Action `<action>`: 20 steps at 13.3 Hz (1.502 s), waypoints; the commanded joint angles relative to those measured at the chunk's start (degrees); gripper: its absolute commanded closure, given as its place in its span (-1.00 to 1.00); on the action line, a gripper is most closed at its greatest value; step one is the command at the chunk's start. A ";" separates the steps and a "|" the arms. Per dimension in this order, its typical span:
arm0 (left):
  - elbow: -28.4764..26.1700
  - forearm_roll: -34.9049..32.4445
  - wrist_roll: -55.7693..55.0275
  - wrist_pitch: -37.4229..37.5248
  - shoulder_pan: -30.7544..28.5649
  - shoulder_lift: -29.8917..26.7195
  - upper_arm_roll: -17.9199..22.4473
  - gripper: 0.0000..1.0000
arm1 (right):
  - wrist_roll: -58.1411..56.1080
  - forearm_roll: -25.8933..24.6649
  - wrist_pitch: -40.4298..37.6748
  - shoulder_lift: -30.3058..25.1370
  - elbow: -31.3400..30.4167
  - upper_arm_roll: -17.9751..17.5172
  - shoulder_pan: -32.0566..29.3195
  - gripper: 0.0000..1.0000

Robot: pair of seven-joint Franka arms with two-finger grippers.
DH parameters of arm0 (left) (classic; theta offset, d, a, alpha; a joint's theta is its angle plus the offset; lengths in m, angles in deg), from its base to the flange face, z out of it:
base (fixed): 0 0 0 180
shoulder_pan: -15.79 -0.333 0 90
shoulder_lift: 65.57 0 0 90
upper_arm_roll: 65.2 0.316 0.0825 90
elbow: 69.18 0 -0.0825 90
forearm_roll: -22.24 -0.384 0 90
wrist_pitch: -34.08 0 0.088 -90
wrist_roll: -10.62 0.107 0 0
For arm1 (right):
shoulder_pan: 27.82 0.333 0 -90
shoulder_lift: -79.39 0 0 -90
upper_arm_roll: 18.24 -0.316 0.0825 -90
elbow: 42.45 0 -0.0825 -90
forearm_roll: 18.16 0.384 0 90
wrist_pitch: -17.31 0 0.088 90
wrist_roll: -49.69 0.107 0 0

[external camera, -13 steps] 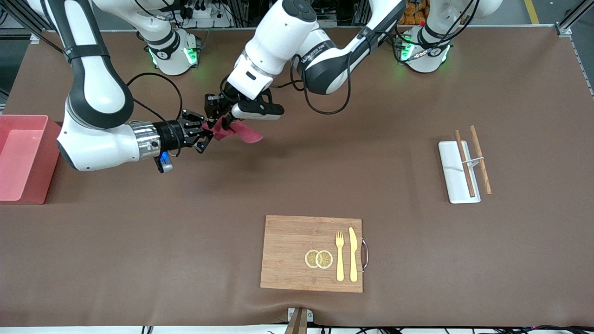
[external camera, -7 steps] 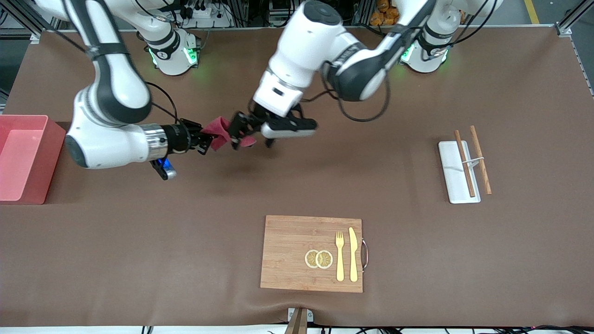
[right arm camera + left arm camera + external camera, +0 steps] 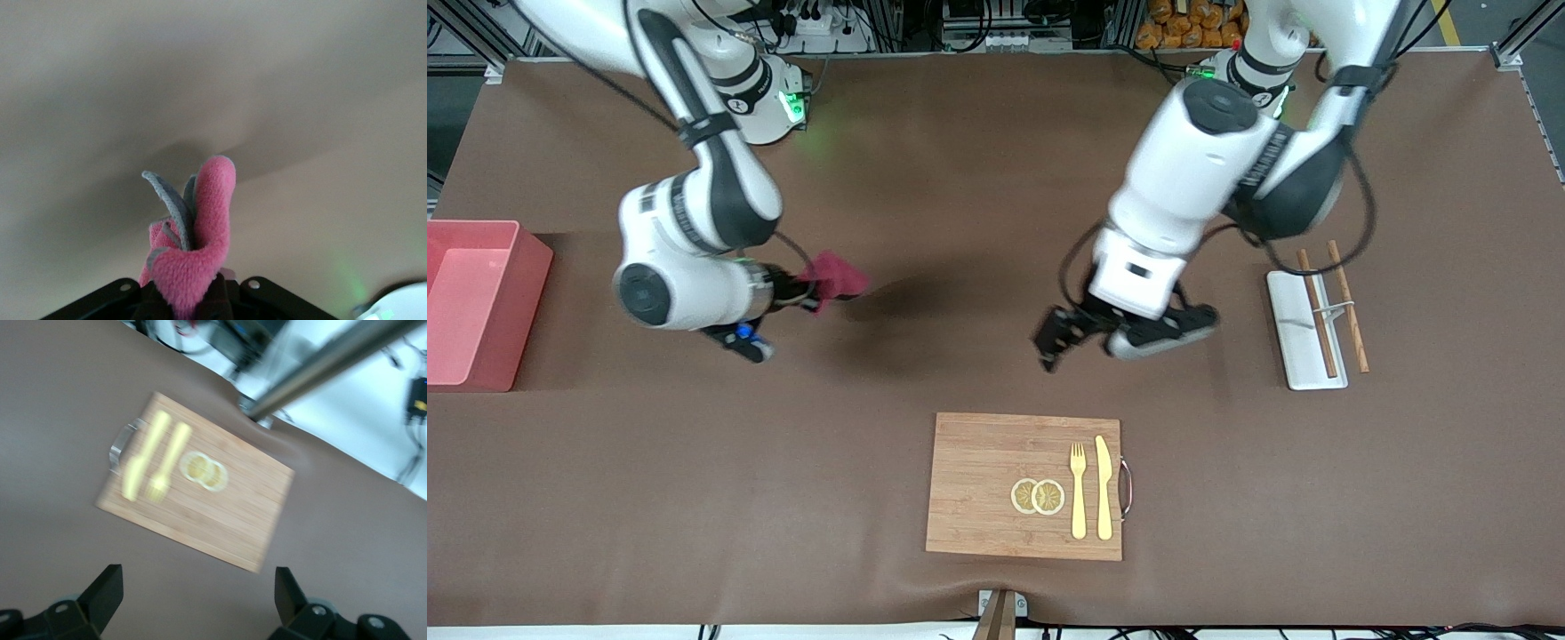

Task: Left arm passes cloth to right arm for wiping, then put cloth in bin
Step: 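Pull the towel away with the right gripper while the left gripper withdraws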

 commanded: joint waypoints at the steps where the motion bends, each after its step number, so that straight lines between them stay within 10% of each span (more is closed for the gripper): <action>1: -4.34 0.58 9.16 4.82 -6.82 -4.17 -1.50 -1.00 | -16.68 -6.29 1.55 2.42 -0.16 -0.75 -12.04 1.00; 10: -10.16 7.54 40.10 24.58 -24.15 -14.64 -1.60 -1.00 | -48.98 -21.19 5.34 5.07 7.67 -0.75 -27.19 1.00; 15: -10.07 6.66 47.60 35.41 -24.43 -18.16 0.94 -1.00 | -35.61 -19.96 5.26 5.95 5.12 -1.28 -19.76 1.00; 20: -8.50 6.66 53.92 39.63 -10.47 -19.66 16.04 -1.00 | -15.46 -5.48 5.26 5.60 3.89 -1.63 -5.61 1.00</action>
